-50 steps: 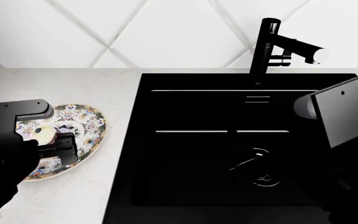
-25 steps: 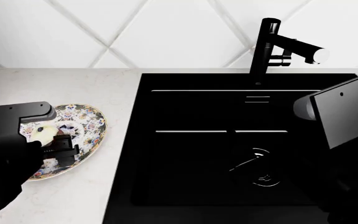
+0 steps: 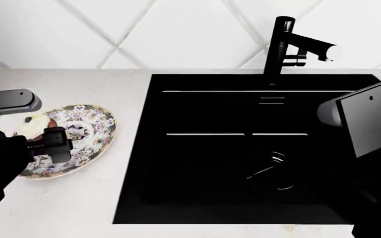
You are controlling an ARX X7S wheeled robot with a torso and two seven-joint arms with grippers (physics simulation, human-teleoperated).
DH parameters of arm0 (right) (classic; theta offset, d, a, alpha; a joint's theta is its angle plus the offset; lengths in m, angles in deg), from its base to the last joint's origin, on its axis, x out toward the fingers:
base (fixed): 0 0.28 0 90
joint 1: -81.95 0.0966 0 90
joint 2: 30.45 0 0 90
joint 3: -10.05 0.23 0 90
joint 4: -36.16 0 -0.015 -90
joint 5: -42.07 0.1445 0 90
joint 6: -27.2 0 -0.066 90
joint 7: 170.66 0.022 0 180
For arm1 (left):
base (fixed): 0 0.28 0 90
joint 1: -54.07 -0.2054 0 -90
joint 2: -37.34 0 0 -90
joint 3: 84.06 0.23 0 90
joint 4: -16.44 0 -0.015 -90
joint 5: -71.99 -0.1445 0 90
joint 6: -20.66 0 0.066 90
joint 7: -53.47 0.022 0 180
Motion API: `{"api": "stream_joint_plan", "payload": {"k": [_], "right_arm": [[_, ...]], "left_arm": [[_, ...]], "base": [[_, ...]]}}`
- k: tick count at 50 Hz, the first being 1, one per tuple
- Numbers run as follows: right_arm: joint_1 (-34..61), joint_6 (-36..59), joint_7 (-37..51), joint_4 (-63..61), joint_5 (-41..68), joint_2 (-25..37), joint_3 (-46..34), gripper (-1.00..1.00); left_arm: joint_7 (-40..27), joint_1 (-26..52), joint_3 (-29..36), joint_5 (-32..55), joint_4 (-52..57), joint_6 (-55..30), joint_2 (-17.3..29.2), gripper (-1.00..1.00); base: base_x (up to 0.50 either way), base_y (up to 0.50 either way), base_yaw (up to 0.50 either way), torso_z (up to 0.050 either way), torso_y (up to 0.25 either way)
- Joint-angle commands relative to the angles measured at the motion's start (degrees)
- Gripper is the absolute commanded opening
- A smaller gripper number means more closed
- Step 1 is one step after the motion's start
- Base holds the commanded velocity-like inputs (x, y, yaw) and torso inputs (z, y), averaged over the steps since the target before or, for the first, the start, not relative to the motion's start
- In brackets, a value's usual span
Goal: Move the dessert items from the plate to the tray.
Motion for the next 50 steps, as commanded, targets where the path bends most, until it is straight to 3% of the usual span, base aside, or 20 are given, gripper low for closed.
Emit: {"api": "stream_joint_plan", "payload": {"k": [1, 16, 50], "right_arm": [[-0.5, -0.4, 0.0, -0.4, -1.4, 0.4, 0.6, 1.00], [-1.2, -0.1, 1.1, -0.7, -3.0, 1.3, 0.4, 1.00], [-2.9, -1.3, 2.1, -0.4, -4.0, 2.9, 1.2, 1.00]], "left_arm": [[-4.9, 2.4, -2.0, 6.7, 5.4, 0.0, 3.1, -1.00], [-5.5, 3.1, -1.0, 7.3, 8.0, -0.1, 1.8, -1.00], [-2.3, 2.8, -1.3, 6.5, 10.7, 0.3, 1.2, -1.00]], "base": [[-0.50, 0.00, 0.00, 0.000, 0.000], [-0.45, -0.15, 0.00, 0.000, 0.000], [-0.04, -0.50, 0.00, 0.000, 0.000]]}}
